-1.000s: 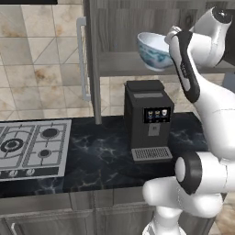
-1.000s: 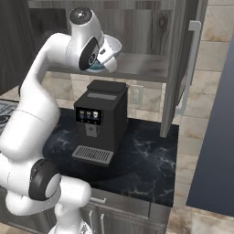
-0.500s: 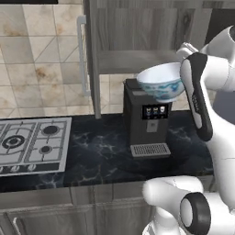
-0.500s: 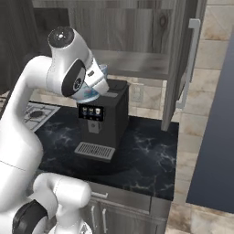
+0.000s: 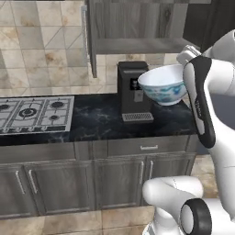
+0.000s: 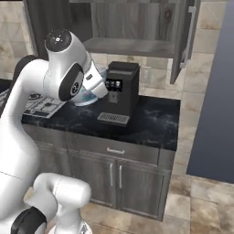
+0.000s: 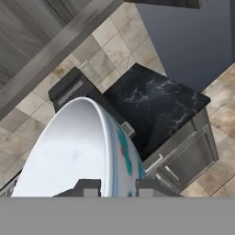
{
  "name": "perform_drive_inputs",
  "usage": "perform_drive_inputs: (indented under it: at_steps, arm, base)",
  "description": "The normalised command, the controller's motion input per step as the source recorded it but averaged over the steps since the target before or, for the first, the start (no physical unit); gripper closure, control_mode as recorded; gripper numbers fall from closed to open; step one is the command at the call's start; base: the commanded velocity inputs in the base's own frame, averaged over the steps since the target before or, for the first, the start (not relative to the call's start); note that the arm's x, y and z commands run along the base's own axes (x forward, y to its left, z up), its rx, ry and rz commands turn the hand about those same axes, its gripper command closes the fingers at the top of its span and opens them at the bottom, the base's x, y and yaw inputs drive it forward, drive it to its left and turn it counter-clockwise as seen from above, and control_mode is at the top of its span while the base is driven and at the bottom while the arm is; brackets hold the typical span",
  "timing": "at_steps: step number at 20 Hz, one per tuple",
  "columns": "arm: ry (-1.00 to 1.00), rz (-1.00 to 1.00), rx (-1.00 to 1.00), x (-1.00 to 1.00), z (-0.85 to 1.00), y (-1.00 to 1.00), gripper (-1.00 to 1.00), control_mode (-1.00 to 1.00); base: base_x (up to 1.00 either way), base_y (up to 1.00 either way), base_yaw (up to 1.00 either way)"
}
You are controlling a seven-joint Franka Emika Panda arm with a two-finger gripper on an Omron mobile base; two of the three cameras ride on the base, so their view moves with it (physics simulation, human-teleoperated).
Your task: Pick up the bowls from the cabinet and place each bowl in front of a stool on the dining counter.
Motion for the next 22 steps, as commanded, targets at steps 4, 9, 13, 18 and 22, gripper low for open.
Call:
perform_drive_inputs:
  at_steps: [4,9,13,18,22]
  arm:
    - [0.0,0.0,0.0,0.0,0.0,0.0,1.0,1.0]
    - [0.0,0.0,0.0,0.0,0.0,0.0,1.0,1.0]
    - [0.0,0.0,0.0,0.0,0.0,0.0,1.0,1.0]
    - [0.0,0.0,0.0,0.0,0.0,0.0,1.0,1.0]
    - [0.0,0.0,0.0,0.0,0.0,0.0,1.0,1.0]
  base:
    - [-1.0,0.12,0.01]
    - [-0.69,0.42,0.25]
    - [-0.53,0.43,0.49]
    - [-0.84,0.3,0.51]
    - [-0.65,0.29,0.61]
